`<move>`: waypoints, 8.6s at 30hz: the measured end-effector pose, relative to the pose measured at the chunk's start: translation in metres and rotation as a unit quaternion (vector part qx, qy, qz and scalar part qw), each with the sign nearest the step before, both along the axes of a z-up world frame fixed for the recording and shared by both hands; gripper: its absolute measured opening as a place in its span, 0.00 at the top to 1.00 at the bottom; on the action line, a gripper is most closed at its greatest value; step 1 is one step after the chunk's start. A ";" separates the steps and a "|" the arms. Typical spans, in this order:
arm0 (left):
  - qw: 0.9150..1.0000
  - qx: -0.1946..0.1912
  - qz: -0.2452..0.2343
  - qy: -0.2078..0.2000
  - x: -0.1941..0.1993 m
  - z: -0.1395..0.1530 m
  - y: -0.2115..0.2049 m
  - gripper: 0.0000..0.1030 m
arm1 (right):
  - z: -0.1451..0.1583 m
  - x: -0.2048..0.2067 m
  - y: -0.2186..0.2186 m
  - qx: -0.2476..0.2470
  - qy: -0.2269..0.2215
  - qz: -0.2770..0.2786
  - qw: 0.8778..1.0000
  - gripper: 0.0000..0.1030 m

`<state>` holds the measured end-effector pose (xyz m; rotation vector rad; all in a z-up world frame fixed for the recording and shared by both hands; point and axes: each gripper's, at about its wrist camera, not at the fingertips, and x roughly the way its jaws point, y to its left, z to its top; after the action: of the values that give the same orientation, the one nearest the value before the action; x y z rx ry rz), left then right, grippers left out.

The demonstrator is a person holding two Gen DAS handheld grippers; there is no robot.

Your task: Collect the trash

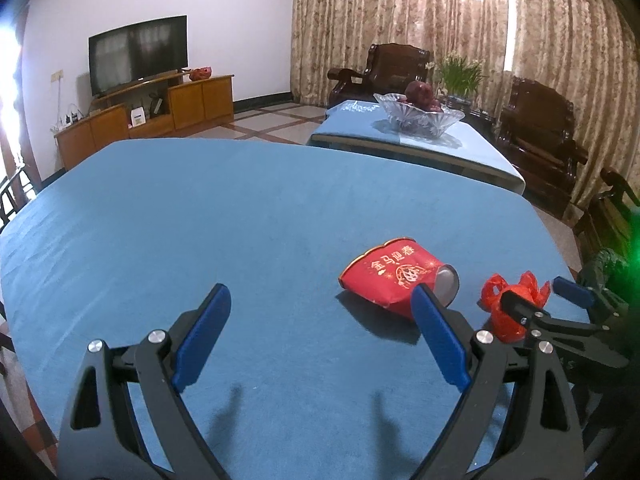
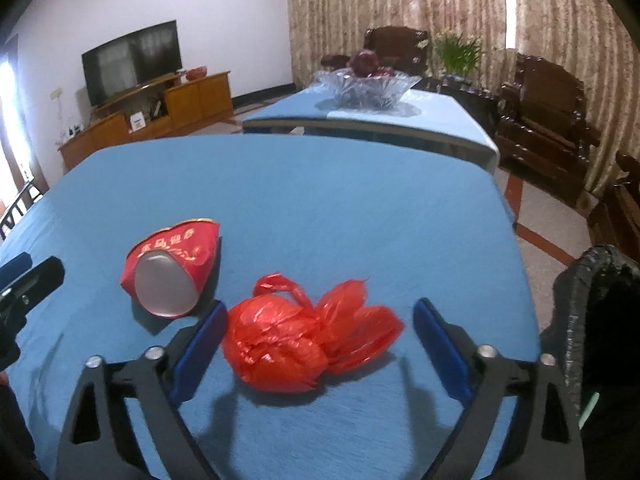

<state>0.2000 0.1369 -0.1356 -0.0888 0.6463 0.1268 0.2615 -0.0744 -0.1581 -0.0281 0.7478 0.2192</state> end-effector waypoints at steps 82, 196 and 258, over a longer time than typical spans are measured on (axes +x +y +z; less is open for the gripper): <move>0.991 -0.065 -0.099 0.070 -0.010 -0.035 -0.090 0.46 | 0.031 -0.035 -0.046 0.034 -0.008 0.030 0.999 0.62; 0.930 -0.040 -0.364 0.036 0.002 0.028 -0.401 0.34 | 0.076 -0.141 -0.338 0.000 -0.055 -0.227 0.972 0.49; 0.971 -0.017 -0.221 -0.088 -0.133 0.188 -0.206 0.05 | 0.226 -0.235 -0.213 0.022 -0.152 -0.112 0.982 0.06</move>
<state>0.0673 -0.0687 0.0520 0.0118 0.4785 -0.3197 0.0262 -0.2873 0.0679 0.0639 0.4356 0.0150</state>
